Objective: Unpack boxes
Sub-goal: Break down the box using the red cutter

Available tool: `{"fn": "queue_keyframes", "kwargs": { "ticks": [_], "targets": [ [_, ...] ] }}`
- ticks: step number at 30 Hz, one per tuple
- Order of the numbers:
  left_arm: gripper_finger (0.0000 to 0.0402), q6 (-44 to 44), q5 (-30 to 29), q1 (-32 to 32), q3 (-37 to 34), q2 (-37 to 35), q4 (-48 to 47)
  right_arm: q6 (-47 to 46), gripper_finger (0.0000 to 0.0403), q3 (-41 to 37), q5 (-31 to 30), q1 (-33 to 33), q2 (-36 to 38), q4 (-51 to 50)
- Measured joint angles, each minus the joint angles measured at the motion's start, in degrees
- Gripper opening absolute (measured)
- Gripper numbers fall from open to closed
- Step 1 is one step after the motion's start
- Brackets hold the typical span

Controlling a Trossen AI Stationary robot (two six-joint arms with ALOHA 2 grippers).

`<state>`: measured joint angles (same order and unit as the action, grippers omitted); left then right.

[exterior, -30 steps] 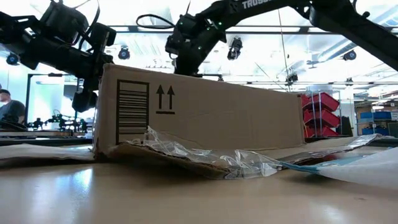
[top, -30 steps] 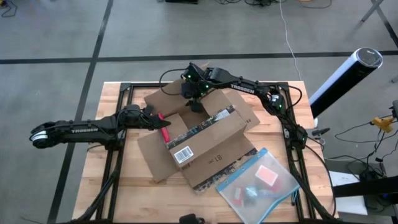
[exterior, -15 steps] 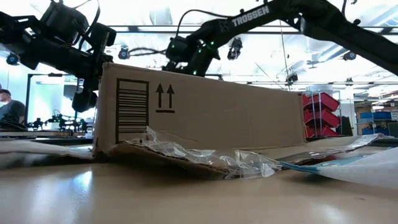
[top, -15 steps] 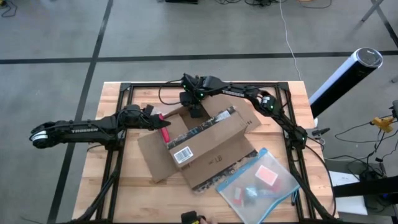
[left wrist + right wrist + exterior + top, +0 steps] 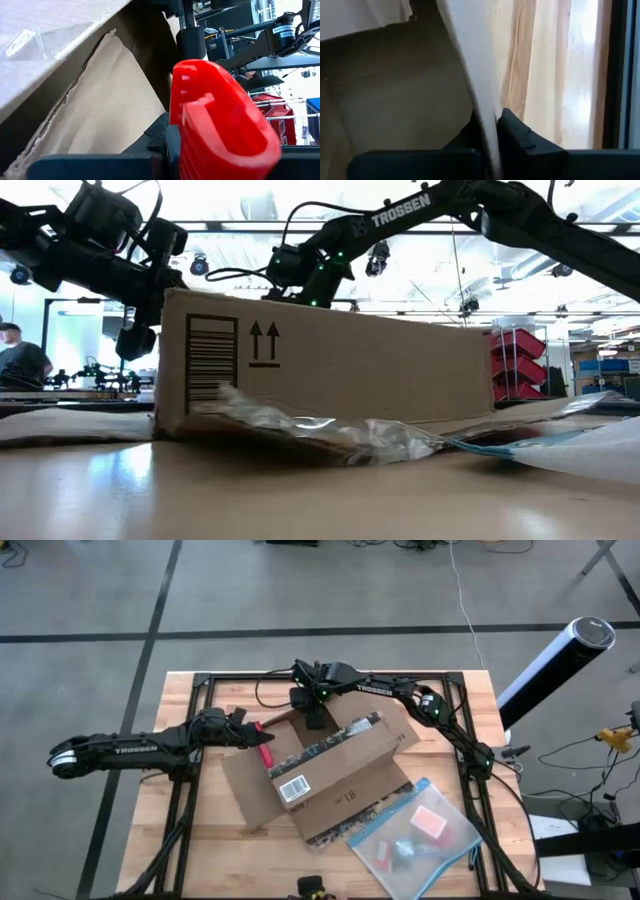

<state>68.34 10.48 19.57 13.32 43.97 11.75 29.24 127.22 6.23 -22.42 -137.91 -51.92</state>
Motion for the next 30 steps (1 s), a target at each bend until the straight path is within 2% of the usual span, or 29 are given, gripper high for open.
{"fn": "queue_keyframes", "kwargs": {
  "ticks": [7, 16, 20, 30],
  "targets": [
    [0.0028, 1.1, -0.1, 0.0, 0.0, 0.0, 0.0, -7.3, 0.0003, 0.0, -1.5, -1.6, 0.0, -0.3],
    [0.0028, 3.4, -0.3, 0.0, 0.0, -0.5, 0.0, -11.8, 0.0001, 0.0, -1.7, -5.1, 0.0, -1.0],
    [0.0028, 4.8, 5.7, -0.3, 0.0, -0.8, -0.4, -14.5, 0.0001, 0.0, -7.6, -7.6, 0.0, -0.4],
    [0.0028, 4.7, 4.9, -1.3, 0.0, -0.9, -0.4, -12.7, 0.0001, 0.0, -4.4, -9.0, 0.0, -2.5]
  ]
}}
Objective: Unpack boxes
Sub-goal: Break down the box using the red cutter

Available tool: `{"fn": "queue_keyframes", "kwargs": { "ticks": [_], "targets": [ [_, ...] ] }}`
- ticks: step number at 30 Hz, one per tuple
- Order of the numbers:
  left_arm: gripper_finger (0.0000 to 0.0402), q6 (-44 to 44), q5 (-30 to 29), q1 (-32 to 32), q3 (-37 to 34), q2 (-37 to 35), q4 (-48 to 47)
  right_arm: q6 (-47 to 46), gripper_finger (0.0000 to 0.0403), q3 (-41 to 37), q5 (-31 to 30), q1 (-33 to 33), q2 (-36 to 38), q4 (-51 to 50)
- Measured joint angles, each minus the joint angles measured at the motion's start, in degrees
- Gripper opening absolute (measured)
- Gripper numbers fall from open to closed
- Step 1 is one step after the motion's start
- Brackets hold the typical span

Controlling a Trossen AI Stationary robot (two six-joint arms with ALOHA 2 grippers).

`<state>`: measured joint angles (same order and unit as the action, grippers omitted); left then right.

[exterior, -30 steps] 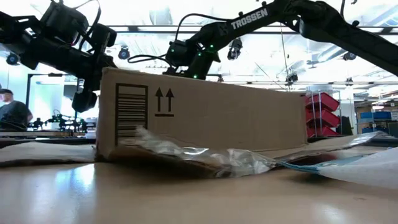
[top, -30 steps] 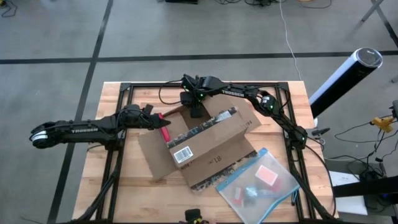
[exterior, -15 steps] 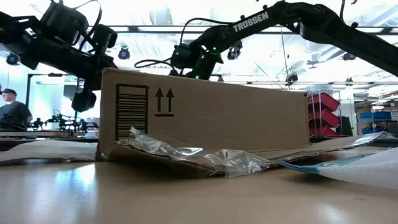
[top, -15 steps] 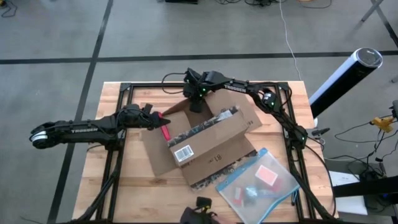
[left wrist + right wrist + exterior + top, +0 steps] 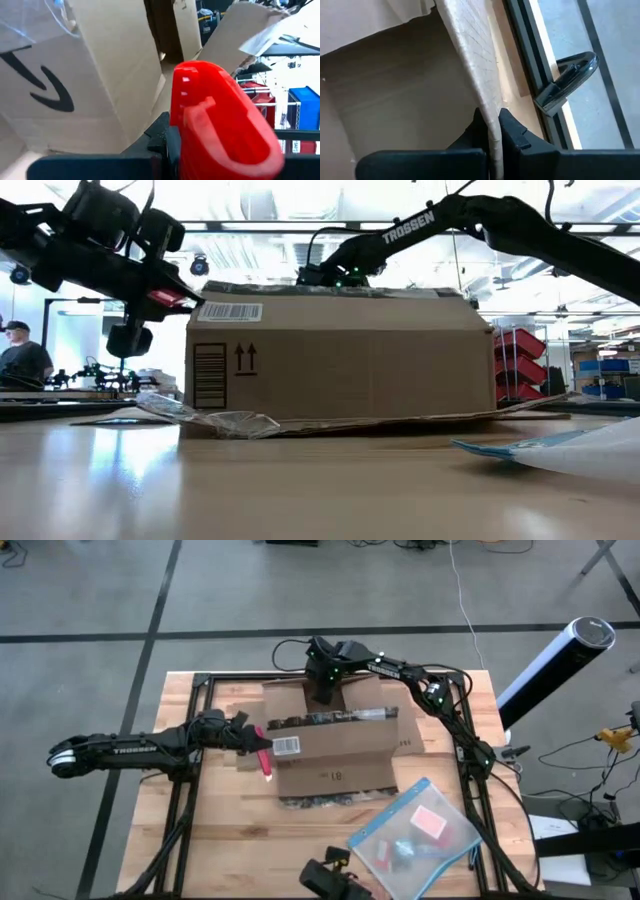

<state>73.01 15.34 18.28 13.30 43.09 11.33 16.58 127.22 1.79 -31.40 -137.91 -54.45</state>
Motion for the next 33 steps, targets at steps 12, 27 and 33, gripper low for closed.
{"fn": "queue_keyframes", "kwargs": {
  "ticks": [12, 27, 33],
  "targets": [
    [0.0028, -8.5, -2.4, 0.0, 0.0, -0.8, 11.2, -3.5, 0.0044, 1.3, 4.9, 0.2, 2.9, -1.0],
    [0.0028, -18.2, 0.7, 0.1, 0.0, -1.9, 15.6, -4.7, 0.0244, 7.8, 6.3, -0.1, 5.6, -3.8],
    [0.003, -25.8, 4.3, -0.1, 0.0, -2.5, 15.8, -6.7, 0.0276, 7.7, 7.1, -0.3, 7.0, -5.5]
  ]
}}
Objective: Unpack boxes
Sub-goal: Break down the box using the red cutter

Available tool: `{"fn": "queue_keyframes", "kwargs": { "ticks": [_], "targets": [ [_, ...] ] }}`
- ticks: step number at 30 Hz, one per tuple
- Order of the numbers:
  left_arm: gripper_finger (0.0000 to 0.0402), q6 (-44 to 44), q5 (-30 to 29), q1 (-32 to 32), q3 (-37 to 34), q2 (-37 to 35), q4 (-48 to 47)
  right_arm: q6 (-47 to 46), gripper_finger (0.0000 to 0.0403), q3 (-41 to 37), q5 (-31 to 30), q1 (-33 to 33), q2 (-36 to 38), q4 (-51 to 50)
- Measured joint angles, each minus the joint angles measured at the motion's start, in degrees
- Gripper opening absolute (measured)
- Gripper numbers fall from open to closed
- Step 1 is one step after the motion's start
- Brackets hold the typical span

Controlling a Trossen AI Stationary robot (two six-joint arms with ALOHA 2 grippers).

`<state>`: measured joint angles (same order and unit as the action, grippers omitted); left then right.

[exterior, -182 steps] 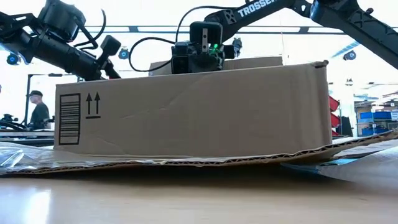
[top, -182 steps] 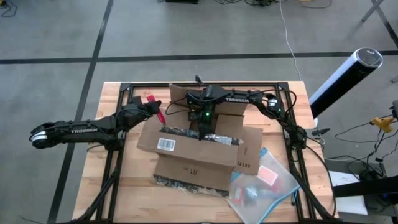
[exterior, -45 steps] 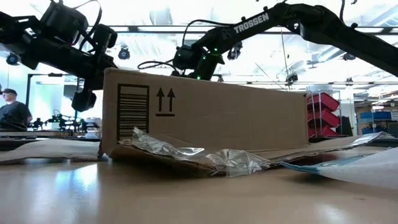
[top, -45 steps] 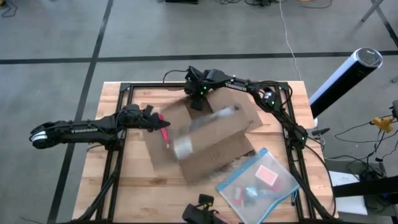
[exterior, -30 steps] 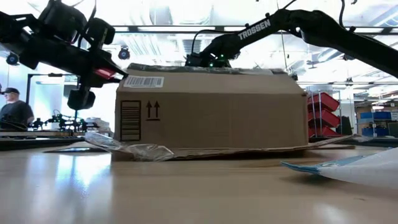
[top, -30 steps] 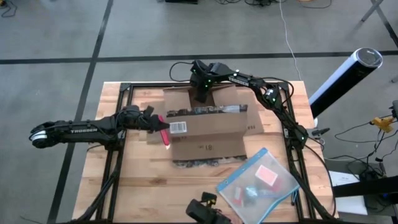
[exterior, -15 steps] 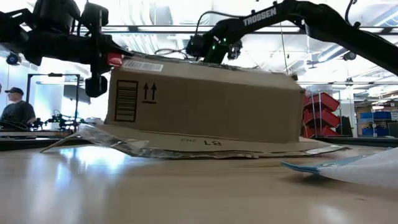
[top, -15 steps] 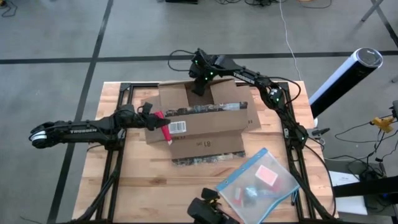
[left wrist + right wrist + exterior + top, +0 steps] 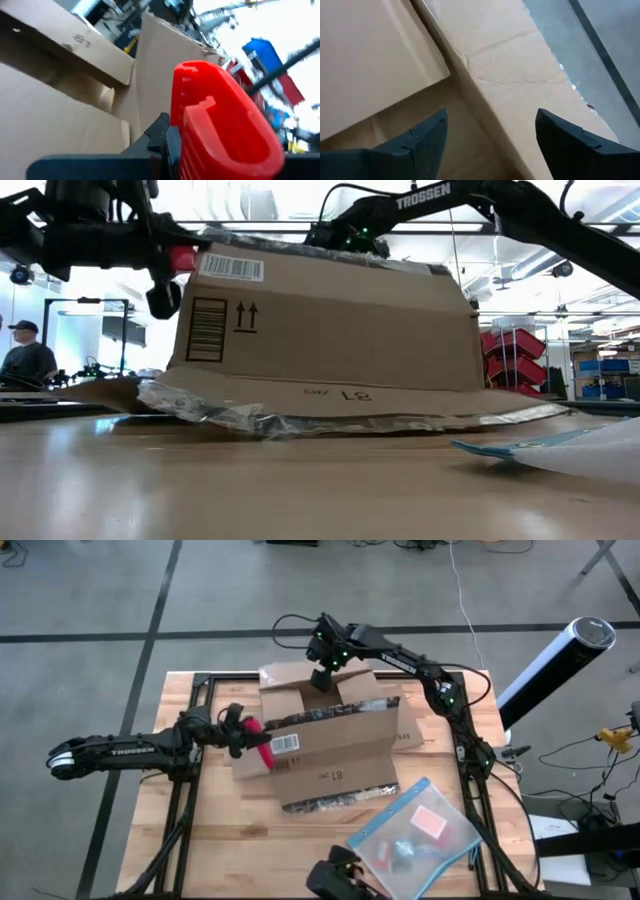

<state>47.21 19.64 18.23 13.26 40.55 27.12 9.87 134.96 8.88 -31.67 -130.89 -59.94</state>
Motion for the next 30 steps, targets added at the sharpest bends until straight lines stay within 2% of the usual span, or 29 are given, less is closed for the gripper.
{"fn": "queue_keyframes", "kwargs": {
  "ticks": [5, 11, 13, 18, 20, 24, 30],
  "targets": [
    [0.0029, -1.8, 4.6, -0.1, 0.0, 0.0, -3.2, -1.0, 0.0274, 0.0, 0.6, -0.1, 2.3, 0.0],
    [0.0034, -2.2, 5.0, -0.1, 0.0, -0.7, -3.0, -1.5, 0.0266, 0.0, 1.1, -0.7, 4.9, 0.2],
    [0.0034, -2.4, 5.0, -0.1, 0.0, -0.9, -2.9, -3.5, 0.0268, 0.0, 5.6, -0.8, 5.7, 0.5],
    [0.0028, -3.2, 4.8, -0.1, 0.0, -0.9, -3.0, -13.5, 0.0272, 0.1, 27.3, 0.2, 8.0, 4.5],
    [0.0028, -3.2, 3.7, -0.1, 0.0, -0.9, -2.7, -15.0, 0.0271, 0.1, 31.7, 2.1, 8.1, 6.3],
    [0.0028, -3.2, 3.4, 0.0, 0.0, -2.0, 0.8, -13.5, 0.0262, 0.1, 32.7, 6.9, 8.1, 8.5],
    [0.0029, -3.5, 3.4, 0.0, 0.0, -3.0, -2.0, -10.1, 0.0246, -1.2, 33.1, 12.6, 8.1, 8.4]
  ]
}}
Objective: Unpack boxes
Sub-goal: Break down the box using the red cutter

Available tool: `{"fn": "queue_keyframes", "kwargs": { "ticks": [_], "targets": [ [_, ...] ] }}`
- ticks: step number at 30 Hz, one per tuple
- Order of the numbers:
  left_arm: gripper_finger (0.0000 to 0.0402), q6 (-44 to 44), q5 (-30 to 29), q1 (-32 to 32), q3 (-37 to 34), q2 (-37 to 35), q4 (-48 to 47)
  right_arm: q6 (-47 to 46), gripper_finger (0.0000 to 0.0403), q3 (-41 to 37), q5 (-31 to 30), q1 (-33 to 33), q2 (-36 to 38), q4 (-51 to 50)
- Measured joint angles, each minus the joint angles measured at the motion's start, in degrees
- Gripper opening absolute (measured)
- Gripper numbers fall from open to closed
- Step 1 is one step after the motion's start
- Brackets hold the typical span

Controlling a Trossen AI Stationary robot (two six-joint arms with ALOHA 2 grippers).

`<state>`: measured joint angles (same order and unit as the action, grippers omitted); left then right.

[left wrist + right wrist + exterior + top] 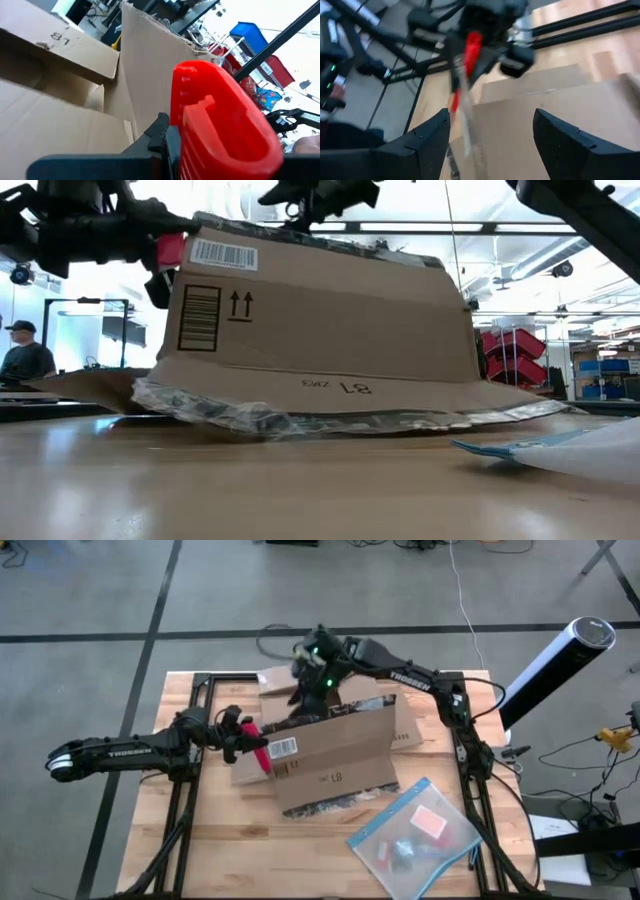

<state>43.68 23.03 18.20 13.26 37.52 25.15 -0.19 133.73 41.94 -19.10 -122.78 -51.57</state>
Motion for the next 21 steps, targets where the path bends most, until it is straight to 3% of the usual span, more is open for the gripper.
{"fn": "queue_keyframes", "kwargs": {
  "ticks": [3, 9, 13, 17, 21],
  "targets": [
    [0.0029, 0.0, 0.0, 0.0, 0.0, 0.4, -1.9, 0.9, 0.0235, -2.0, -0.3, 2.2, 0.0, 0.0],
    [0.0029, -0.2, -0.5, 0.0, 0.0, 0.8, -2.9, 3.2, 0.0208, -10.6, -12.5, 3.0, 0.0, -0.4],
    [0.0029, -0.2, 0.0, 0.0, 0.0, 0.4, -2.5, 3.5, 0.0171, -17.2, -15.1, 2.3, -0.1, -0.2],
    [0.0029, 0.2, -0.7, 0.0, 0.0, -0.6, -0.2, 1.0, 0.013, -21.1, -14.2, 0.3, -0.1, -0.1],
    [0.0029, 0.0, -4.8, 0.0, 0.0, -1.5, 3.8, -2.9, 0.0103, -21.1, -4.2, -1.2, 0.2, 3.4]
  ]
}}
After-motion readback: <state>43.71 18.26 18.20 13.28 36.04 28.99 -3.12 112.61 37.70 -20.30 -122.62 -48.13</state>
